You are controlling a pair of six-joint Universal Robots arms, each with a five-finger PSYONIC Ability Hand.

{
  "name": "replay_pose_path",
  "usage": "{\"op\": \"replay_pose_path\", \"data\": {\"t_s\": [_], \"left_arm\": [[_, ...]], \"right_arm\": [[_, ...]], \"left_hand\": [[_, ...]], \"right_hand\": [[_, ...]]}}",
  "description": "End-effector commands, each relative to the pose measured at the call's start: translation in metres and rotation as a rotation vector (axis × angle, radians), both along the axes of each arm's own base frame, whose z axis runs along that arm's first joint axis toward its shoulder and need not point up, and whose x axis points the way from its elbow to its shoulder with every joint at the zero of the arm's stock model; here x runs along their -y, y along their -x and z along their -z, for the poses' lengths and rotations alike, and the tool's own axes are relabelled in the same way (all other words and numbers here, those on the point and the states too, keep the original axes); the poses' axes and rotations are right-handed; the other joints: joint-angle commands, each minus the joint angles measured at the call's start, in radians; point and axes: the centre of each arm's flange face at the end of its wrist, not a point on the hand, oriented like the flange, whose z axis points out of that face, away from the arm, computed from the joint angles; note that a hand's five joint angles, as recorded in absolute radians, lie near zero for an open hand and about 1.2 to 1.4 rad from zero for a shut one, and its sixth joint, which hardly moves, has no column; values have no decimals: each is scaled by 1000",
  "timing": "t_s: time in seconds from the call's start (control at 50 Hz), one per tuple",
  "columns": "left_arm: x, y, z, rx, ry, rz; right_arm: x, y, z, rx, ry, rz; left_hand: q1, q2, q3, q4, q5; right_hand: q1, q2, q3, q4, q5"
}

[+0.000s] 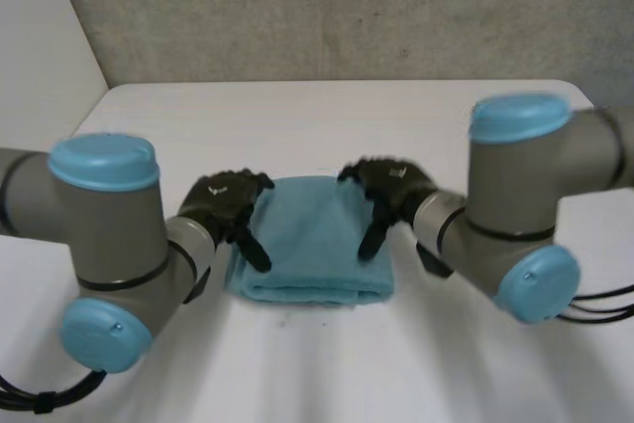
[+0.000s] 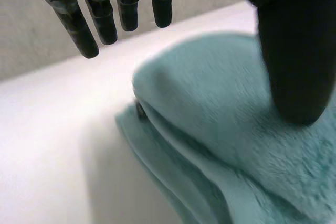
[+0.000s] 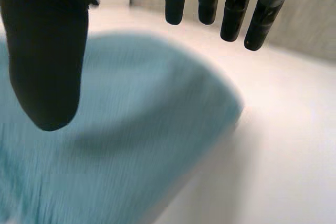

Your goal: Fold the laundry

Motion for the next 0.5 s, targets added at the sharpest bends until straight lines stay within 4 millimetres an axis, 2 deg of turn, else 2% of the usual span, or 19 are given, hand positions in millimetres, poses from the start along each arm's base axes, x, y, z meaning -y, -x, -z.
{"op": "replay_pose_path", "data": {"t_s": [0.02, 0.08, 0.1, 0.14, 0.16, 0.18, 0.28, 0.5], "left_arm": [[-13, -5, -97, -98, 192, 12], [-19, -11, -131, -131, 258, 6], [-21, -16, -149, -152, 294, 0], [-24, -22, -163, -164, 320, -11], [-24, -22, -163, -165, 320, -11], [-25, -30, -173, -168, 332, -29], [-25, -41, -179, -173, 344, -58], [-23, -43, -173, -168, 325, -59]], "right_arm": [[8, 43, -110, 157, 299, 112], [12, 63, -128, 159, 358, 167], [12, 63, -128, 159, 359, 167], [18, 91, -144, 122, 422, 243], [20, 98, -147, 112, 432, 261], [22, 108, -149, 95, 437, 291], [25, 117, -147, 71, 421, 311], [22, 118, -142, 61, 406, 305]], "left_hand": [[-42, -36, -50, -38, -31], [-39, -33, -47, -35, -29], [-39, -33, -47, -35, -29], [-39, -33, -47, -35, -29], [-39, -33, -47, -35, -29], [-39, -33, -47, -35, -29], [-42, -36, -50, -38, -31], [-48, -42, -56, -44, -37]], "right_hand": [[-23, -45, -39, -57, -62], [-23, -45, -39, -57, -62], [-23, -45, -39, -57, -62], [-23, -45, -39, -57, -62], [-23, -45, -39, -57, -62], [-23, -45, -39, -57, -62], [-23, -45, -39, -57, -62], [-23, -45, -39, -57, -62]]}}
